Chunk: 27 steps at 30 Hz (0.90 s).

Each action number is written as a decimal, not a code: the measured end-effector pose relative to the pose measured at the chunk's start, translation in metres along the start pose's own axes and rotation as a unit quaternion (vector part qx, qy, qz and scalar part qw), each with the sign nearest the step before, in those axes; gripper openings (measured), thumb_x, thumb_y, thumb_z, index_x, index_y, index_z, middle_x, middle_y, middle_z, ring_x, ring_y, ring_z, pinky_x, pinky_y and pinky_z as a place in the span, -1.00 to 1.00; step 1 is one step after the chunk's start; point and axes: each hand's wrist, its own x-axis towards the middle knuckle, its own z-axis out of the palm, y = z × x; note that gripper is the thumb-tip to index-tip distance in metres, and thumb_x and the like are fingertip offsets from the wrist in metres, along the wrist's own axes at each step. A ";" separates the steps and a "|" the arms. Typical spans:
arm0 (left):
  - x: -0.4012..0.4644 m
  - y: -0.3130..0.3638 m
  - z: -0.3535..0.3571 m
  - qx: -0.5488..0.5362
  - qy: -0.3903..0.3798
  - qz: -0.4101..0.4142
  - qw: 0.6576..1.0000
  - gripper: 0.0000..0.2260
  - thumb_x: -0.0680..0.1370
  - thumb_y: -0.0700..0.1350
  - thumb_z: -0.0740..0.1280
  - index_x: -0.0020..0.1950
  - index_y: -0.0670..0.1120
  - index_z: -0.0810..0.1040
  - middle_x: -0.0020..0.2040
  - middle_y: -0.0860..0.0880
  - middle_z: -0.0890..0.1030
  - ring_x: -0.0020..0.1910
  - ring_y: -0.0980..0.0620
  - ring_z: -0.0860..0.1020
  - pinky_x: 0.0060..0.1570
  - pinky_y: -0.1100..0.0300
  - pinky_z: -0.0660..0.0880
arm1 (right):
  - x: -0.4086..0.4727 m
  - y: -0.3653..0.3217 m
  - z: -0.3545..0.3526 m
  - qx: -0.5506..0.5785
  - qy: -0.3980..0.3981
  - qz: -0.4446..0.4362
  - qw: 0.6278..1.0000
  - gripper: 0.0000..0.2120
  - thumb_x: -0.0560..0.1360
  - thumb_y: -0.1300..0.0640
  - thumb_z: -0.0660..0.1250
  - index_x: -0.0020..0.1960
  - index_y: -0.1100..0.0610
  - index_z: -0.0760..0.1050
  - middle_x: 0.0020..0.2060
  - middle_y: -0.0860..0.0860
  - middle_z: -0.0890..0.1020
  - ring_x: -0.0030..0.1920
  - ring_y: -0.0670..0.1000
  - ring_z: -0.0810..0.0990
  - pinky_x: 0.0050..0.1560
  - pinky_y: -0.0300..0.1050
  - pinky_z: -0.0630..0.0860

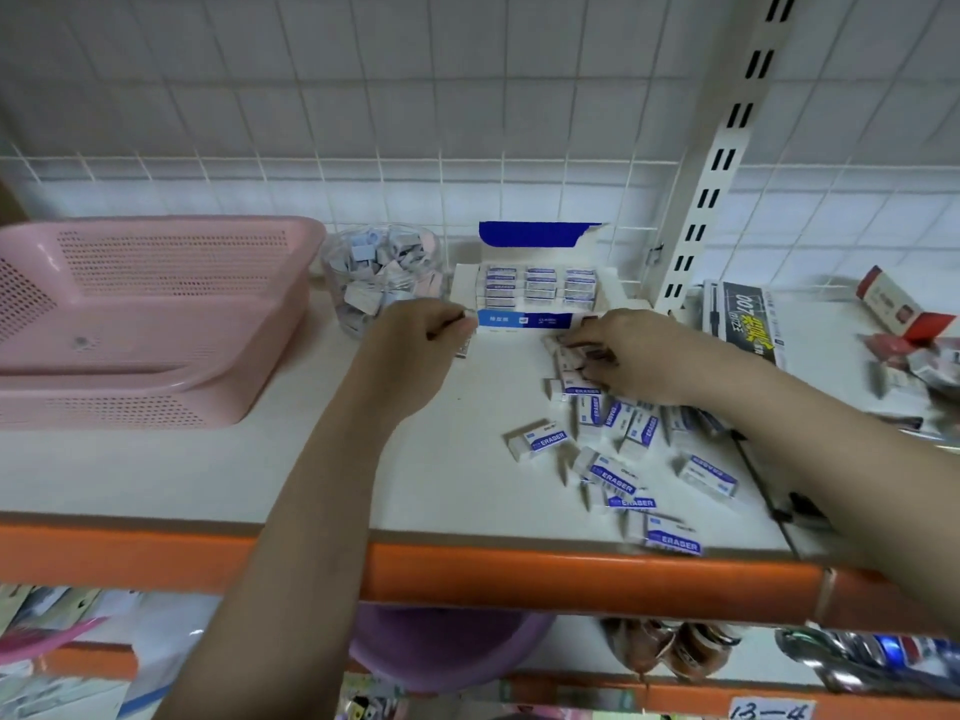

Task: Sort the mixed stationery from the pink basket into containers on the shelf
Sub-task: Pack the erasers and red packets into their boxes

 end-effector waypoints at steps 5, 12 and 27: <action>0.037 0.010 0.012 0.003 -0.045 0.039 0.998 -0.80 0.58 -0.14 0.26 0.10 -0.19 0.62 -0.10 -0.04 0.63 -0.35 0.26 0.46 -0.35 0.51 0.31 | 0.002 0.003 0.000 0.015 -0.001 0.061 0.998 -0.63 0.47 0.06 0.35 0.23 0.20 0.50 0.09 0.12 0.59 0.08 0.09 0.54 0.13 -0.02 0.49; 0.084 0.030 0.045 -0.012 -0.100 0.099 0.990 -0.74 0.57 -0.12 0.31 0.26 -0.06 0.45 -0.06 0.05 0.59 -0.13 0.09 0.55 -0.14 0.21 0.50 | -0.027 0.014 0.007 0.101 0.174 0.076 0.977 -0.76 0.51 0.02 0.34 0.10 0.13 0.55 -0.02 0.06 0.59 -0.08 0.03 0.54 -0.09 -0.13 0.43; 0.133 0.020 0.072 0.354 -0.224 0.214 0.883 -0.91 0.54 -0.14 0.33 -0.12 0.03 0.47 -0.05 -0.08 0.62 -0.05 -0.06 0.57 -0.10 0.11 0.47 | -0.081 0.026 0.018 0.197 0.272 0.117 0.935 -0.75 0.53 0.10 0.29 0.20 0.09 0.52 -0.10 0.00 0.60 -0.36 -0.12 0.50 -0.23 -0.30 0.28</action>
